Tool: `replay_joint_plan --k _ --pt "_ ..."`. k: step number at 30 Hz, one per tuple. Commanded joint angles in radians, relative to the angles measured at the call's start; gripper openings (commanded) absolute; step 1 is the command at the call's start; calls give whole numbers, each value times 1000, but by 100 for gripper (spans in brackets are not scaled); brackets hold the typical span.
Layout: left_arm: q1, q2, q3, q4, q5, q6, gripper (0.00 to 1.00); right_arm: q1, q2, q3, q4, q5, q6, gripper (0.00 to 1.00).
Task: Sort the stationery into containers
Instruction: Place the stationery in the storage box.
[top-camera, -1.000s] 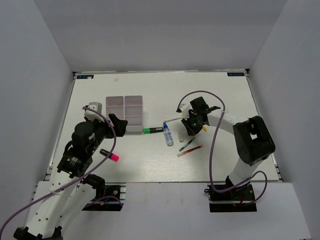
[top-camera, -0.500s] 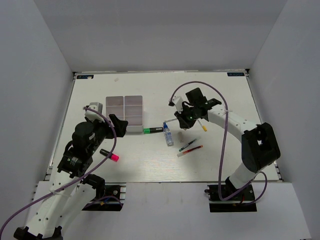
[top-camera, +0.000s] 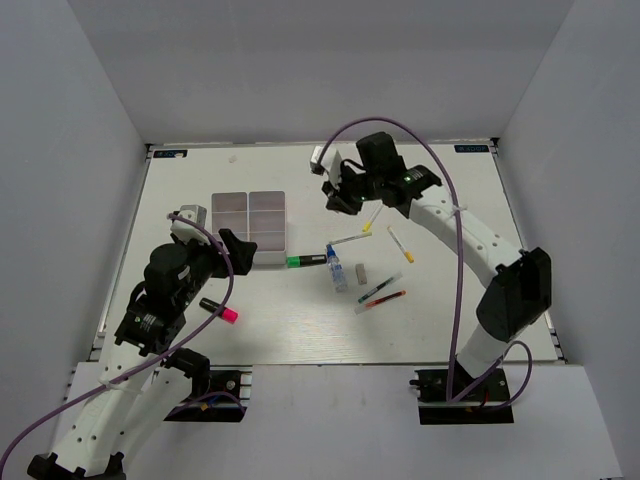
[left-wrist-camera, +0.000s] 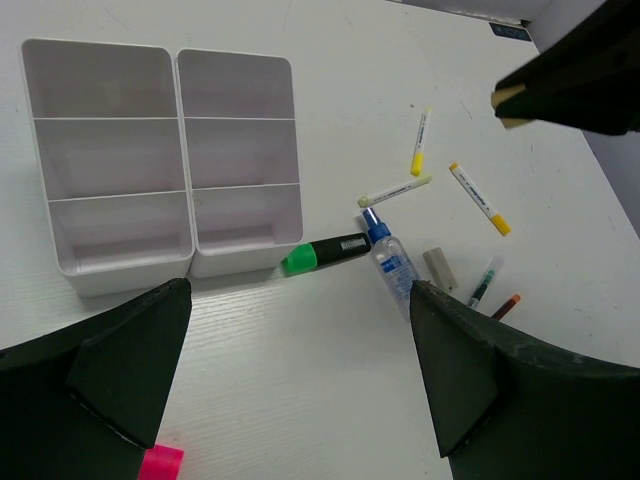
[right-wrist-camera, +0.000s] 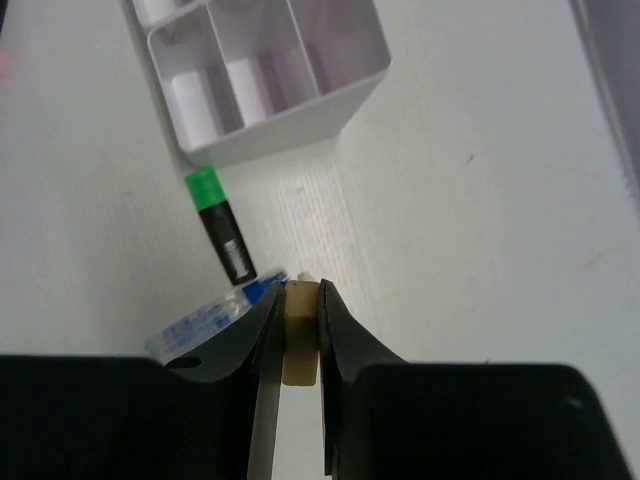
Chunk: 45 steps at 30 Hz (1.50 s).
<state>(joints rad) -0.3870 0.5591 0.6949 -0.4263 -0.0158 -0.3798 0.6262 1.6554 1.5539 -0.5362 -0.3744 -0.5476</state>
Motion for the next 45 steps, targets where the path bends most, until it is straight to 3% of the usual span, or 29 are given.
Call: replay_joint_plan --k 1,6,12,18,36,45 --pt "7 -7 -5 4 11 13 100 23 75 89 44 -50 -75 0" --pt "7 -7 -5 4 2 13 100 49 194 182 65 -122 -167 0" --pt "7 -27 -5 4 -7 13 100 79 386 406 10 -147 -235 0" --pt "7 -36 -5 4 -16 22 100 90 477 549 25 -161 -247 0" --pt "7 -36 -5 4 2 32 100 112 626 626 139 -267 -273 1" --pt "7 -18 -5 4 11 32 100 112 639 618 168 -262 -255 54"
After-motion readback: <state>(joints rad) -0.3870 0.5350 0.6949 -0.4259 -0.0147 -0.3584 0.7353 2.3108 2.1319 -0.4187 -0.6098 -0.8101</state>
